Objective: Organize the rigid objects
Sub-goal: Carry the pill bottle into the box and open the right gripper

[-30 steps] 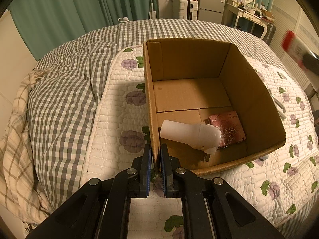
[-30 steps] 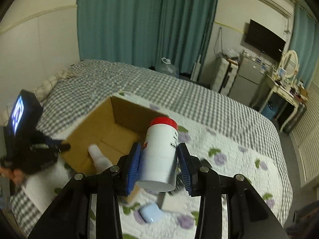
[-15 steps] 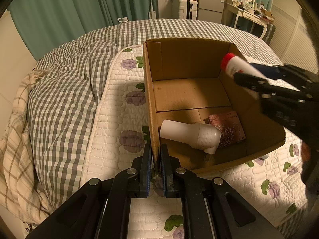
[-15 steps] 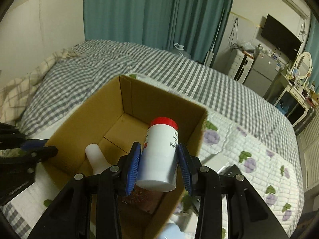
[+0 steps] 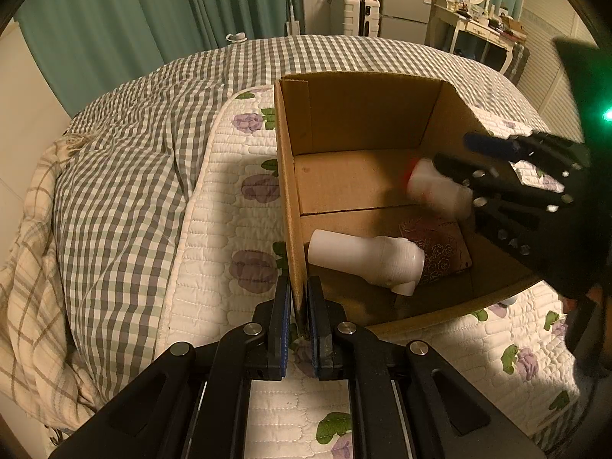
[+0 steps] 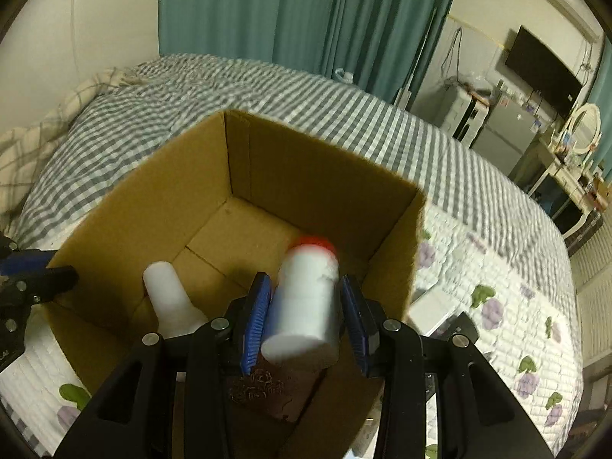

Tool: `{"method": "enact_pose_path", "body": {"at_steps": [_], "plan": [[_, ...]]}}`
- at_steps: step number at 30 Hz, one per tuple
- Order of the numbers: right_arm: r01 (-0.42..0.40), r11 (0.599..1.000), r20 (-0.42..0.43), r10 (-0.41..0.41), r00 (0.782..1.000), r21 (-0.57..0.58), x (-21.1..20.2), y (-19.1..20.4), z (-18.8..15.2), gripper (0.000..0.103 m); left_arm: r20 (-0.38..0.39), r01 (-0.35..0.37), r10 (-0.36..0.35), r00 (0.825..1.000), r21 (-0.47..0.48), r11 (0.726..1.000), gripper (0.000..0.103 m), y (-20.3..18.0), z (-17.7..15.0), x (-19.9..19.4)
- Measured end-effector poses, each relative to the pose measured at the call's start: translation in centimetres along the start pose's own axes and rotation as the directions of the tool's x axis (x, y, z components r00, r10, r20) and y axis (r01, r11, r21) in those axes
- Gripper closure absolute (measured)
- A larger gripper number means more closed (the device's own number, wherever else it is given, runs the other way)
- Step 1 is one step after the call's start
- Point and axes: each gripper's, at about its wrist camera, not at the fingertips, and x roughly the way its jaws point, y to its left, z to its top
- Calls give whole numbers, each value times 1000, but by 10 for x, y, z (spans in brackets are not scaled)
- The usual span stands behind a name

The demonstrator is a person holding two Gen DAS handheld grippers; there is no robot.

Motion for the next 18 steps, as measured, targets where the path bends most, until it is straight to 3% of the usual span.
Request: {"method": "enact_pose_path", "body": {"at_steps": [3, 6, 13, 18], "plan": [[5, 1000, 22, -5, 1000, -6, -15, -2, 5, 35, -6, 0, 0, 1000, -2, 1000, 95, 0, 1, -2], [14, 1000, 66, -14, 998, -4, -40, -8, 8, 32, -10, -4, 4, 1000, -7, 1000, 95, 0, 2, -2], [53, 998, 142, -56, 988, 25, -105, -39, -5, 13, -8, -19, 19, 1000, -8, 1000, 95, -3, 1, -1], [124, 989, 122, -133, 984, 78, -132, -73, -35, 12, -7, -23, 23, 1000, -6, 1000, 95, -3, 0, -1]]}}
